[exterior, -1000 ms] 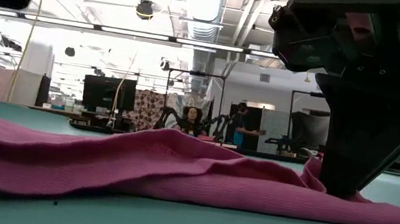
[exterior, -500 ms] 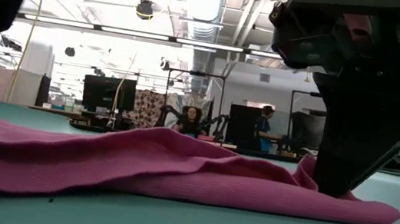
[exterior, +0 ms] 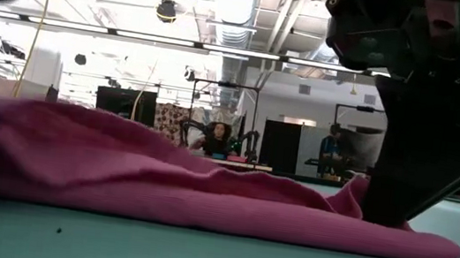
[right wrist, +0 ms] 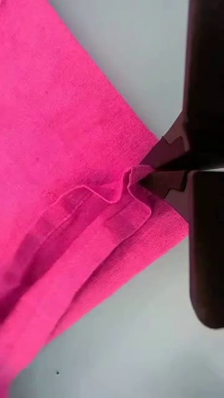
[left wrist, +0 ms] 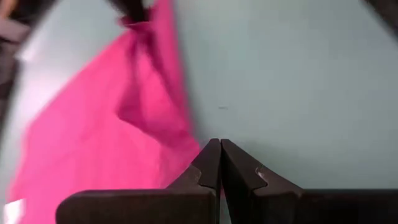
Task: Roll towel
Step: Roll the pink towel
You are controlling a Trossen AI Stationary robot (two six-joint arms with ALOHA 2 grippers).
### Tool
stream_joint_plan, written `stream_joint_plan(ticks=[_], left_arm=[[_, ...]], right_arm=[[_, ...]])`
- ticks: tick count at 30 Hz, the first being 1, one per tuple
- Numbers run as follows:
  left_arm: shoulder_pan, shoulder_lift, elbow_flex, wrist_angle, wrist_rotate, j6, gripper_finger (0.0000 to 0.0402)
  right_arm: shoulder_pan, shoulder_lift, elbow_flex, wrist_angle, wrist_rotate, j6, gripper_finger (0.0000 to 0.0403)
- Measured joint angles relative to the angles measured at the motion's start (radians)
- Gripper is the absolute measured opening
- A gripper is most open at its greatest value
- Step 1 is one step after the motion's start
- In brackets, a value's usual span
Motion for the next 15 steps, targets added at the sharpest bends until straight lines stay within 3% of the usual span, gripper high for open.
stream_joint_plan(ticks=[7,15], left_arm=[[-0.002,-0.005,0.087,-0.258,-0.104,-0.106,0.0],[0.011,-0.005,0.073,-0.388,-0.127,-0.268,0.0]], right_arm=[[-0.001,0.0,0.0,-0.006,0.0,-0.007,0.0006],[-0.002,0.0,0.0,-0.012,0.0,-0.016,0.0006]])
